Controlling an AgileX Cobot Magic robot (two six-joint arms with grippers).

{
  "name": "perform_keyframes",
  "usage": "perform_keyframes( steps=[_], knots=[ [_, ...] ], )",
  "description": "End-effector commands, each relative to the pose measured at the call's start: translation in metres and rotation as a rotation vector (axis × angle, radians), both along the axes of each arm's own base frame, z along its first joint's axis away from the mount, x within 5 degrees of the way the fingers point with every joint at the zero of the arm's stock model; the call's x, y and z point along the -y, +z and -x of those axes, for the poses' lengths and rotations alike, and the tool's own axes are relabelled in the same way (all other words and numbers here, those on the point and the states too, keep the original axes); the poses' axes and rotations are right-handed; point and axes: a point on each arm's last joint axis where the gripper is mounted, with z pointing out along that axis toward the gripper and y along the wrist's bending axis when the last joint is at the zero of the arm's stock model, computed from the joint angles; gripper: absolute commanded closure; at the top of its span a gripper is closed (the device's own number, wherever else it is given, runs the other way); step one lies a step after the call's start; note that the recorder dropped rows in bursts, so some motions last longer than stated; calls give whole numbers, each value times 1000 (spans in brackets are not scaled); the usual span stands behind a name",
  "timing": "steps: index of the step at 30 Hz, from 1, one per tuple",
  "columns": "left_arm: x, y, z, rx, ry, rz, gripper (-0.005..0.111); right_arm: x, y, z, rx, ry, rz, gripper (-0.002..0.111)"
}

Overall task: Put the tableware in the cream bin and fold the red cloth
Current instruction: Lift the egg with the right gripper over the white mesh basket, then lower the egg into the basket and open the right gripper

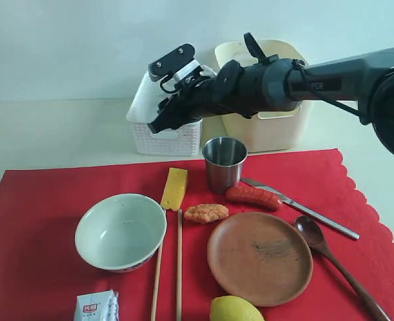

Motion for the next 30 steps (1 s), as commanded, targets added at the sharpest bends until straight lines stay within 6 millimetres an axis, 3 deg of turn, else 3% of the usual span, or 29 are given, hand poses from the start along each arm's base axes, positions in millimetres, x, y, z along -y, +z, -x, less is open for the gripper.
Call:
perform_keyframes(
  steps=[1,4,15,25,30],
  knots=[
    [0,0,0,11,2,2,107,0,13,-1,25,-8,-19,43],
    [0,0,0,11,2,2,107,1,23,0,36,-4,-27,35],
    [0,0,0,11,2,2,107,0,74,19,-9,101,-56,38],
    [0,0,0,11,2,2,107,7,117,56,-226,215,-29,41],
    [0,0,0,11,2,2,107,22,126,68,-339,133,85,41]
  ],
)
